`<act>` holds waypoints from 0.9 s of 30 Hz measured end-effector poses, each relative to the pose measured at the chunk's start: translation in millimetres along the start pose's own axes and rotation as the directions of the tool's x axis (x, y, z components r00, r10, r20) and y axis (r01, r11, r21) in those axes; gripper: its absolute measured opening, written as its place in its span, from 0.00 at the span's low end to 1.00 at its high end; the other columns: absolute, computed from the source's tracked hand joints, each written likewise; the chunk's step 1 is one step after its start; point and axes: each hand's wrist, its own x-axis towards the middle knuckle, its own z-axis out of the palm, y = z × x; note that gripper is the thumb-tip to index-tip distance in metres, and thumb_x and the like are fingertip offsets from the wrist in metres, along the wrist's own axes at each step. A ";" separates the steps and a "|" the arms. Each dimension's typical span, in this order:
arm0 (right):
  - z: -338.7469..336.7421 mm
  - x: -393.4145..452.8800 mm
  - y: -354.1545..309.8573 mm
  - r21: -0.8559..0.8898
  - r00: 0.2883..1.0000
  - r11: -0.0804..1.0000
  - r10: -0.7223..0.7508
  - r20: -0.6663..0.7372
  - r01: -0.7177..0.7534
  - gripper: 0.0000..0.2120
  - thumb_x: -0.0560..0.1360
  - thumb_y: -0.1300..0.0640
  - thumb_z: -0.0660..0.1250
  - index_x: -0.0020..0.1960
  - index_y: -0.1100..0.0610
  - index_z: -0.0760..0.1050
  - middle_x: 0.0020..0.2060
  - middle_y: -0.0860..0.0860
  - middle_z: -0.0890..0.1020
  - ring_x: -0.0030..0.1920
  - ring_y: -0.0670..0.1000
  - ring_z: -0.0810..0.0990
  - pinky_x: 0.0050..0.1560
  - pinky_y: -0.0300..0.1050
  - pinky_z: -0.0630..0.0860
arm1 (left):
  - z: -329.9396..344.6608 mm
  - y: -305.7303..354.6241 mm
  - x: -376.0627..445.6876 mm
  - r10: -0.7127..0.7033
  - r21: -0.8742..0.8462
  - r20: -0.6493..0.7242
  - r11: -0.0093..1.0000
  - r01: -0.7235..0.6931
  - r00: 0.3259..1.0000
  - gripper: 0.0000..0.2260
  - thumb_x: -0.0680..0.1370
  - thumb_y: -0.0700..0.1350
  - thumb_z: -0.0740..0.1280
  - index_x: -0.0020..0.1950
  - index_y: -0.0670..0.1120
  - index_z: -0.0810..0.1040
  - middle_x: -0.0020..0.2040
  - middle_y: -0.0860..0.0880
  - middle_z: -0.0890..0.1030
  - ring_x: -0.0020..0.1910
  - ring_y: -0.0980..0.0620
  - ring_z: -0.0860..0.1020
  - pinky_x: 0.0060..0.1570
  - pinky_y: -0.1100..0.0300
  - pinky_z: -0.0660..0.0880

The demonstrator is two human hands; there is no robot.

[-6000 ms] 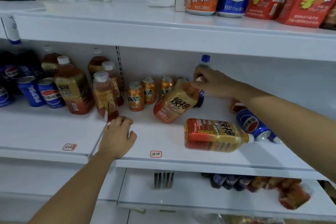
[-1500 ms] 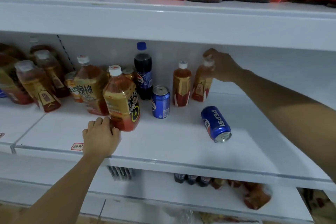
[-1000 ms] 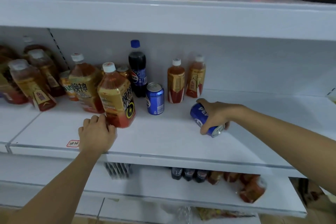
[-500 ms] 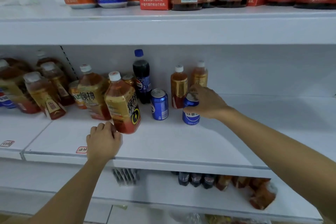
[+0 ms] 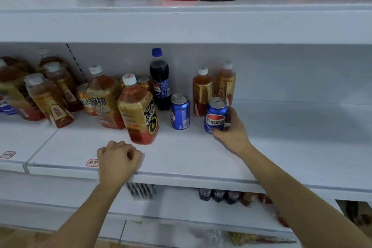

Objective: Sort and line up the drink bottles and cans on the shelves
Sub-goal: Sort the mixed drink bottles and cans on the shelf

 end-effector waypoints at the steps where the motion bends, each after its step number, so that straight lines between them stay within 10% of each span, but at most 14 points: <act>1: 1.7 -0.7 -0.7 -0.033 1.000 0.999 -0.019 -0.012 0.018 0.40 0.68 0.56 0.81 0.74 0.50 0.66 0.62 0.48 0.80 0.58 0.50 0.81 0.58 0.47 0.81 | -0.6 4.2 -6.9 0.039 -0.008 -0.014 0.999 -0.039 0.999 0.13 0.71 0.52 0.58 0.27 0.51 0.67 0.27 0.56 0.70 0.34 0.49 0.70 0.40 0.54 0.62; 8: 2.5 -4.1 -3.2 -0.099 1.000 0.995 -0.013 -0.024 0.011 0.38 0.70 0.54 0.80 0.74 0.49 0.65 0.64 0.48 0.80 0.58 0.49 0.80 0.59 0.48 0.81 | 8.3 79.4 -23.8 0.383 -0.331 0.129 0.886 -0.324 0.915 0.11 0.72 0.48 0.64 0.30 0.52 0.72 0.29 0.59 0.71 0.35 0.57 0.69 0.36 0.54 0.71; 11: 1.8 -7.5 -6.9 -0.127 1.000 0.992 -0.002 -0.030 -0.002 0.38 0.70 0.52 0.80 0.74 0.50 0.65 0.60 0.44 0.79 0.55 0.47 0.80 0.56 0.42 0.78 | 15.3 124.9 1.9 0.188 -0.562 0.127 0.823 -0.086 0.974 0.03 0.75 0.44 0.68 0.48 0.51 0.78 0.44 0.58 0.75 0.44 0.58 0.73 0.46 0.56 0.74; 16: 1.3 -11.0 -11.9 -0.125 0.999 0.992 0.004 -0.042 -0.010 0.37 0.69 0.52 0.81 0.73 0.49 0.66 0.55 0.41 0.77 0.51 0.44 0.78 0.48 0.28 0.71 | 30.9 159.2 56.6 -0.319 -0.751 0.292 0.507 0.422 0.902 0.27 0.69 0.39 0.73 0.66 0.42 0.71 0.51 0.46 0.80 0.50 0.40 0.81 0.44 0.55 0.74; 20: -0.7 -11.3 -10.6 -0.114 0.998 0.993 0.017 -0.064 -0.024 0.36 0.68 0.53 0.81 0.71 0.49 0.67 0.55 0.41 0.79 0.51 0.44 0.80 0.46 0.26 0.72 | 48.7 159.8 81.5 -0.334 -0.711 0.269 0.563 0.420 0.903 0.45 0.70 0.36 0.77 0.82 0.44 0.56 0.74 0.43 0.72 0.70 0.44 0.72 0.66 0.57 0.68; 27: -2.0 -6.8 -3.6 -0.066 0.996 0.997 0.040 -0.084 -0.046 0.35 0.67 0.57 0.80 0.70 0.48 0.69 0.54 0.42 0.82 0.51 0.41 0.82 0.54 0.41 0.82 | 58.5 149.5 68.6 -0.250 -0.758 0.176 0.583 0.293 0.952 0.34 0.65 0.39 0.81 0.68 0.49 0.72 0.59 0.50 0.77 0.57 0.50 0.77 0.58 0.57 0.73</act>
